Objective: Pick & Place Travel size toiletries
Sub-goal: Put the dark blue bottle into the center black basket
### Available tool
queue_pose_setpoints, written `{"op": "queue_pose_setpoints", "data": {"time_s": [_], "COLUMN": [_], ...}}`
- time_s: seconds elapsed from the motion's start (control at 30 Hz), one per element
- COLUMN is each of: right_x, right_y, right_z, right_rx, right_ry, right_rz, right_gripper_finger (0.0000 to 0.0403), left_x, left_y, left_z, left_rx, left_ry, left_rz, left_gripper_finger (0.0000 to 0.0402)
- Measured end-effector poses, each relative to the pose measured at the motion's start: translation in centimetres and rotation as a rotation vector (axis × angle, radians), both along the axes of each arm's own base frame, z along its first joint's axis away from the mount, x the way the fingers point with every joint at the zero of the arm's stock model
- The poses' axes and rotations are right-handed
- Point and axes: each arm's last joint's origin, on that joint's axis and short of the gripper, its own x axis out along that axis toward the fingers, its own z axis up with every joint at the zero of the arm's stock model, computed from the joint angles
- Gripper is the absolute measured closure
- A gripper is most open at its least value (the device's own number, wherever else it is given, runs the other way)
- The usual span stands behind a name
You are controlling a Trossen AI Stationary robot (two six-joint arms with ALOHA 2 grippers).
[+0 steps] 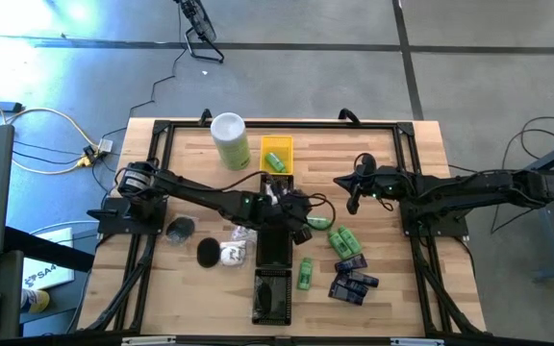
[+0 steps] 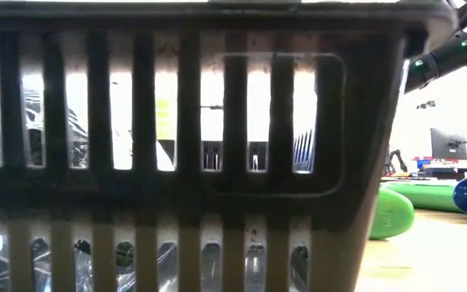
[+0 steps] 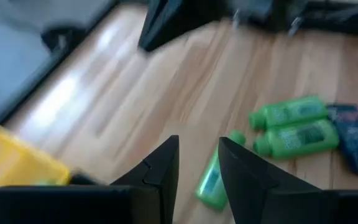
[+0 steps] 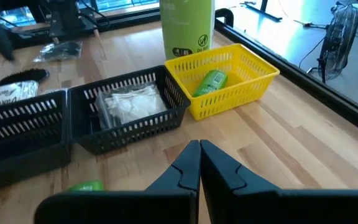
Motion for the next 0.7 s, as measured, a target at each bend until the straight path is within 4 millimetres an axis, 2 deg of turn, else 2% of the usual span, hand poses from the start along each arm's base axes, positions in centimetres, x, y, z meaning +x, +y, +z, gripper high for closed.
{"op": "queue_pose_setpoints", "data": {"time_s": [0.33, 0.57, 0.7], "right_x": [0.0, 0.0, 0.0], "right_y": [0.0, 0.0, 0.0], "right_z": [0.1, 0.1, 0.0], "right_rx": [-0.001, 0.02, 0.026], "right_ry": [-0.007, -0.015, -0.015], "right_rz": [-0.001, -0.009, -0.012], "right_gripper_finger": [0.04, 0.0401, 0.0401], "left_x": [0.1, 0.1, -1.0], "left_y": [-0.1, -0.4, 0.2], "left_z": [0.5, -1.5, -1.6], "left_rx": [0.045, 0.047, 0.08], "left_ry": [-0.014, -0.033, -0.061], "left_rz": [-0.051, -0.178, -0.189], "left_gripper_finger": [0.0293, 0.0293, 0.0293]}}
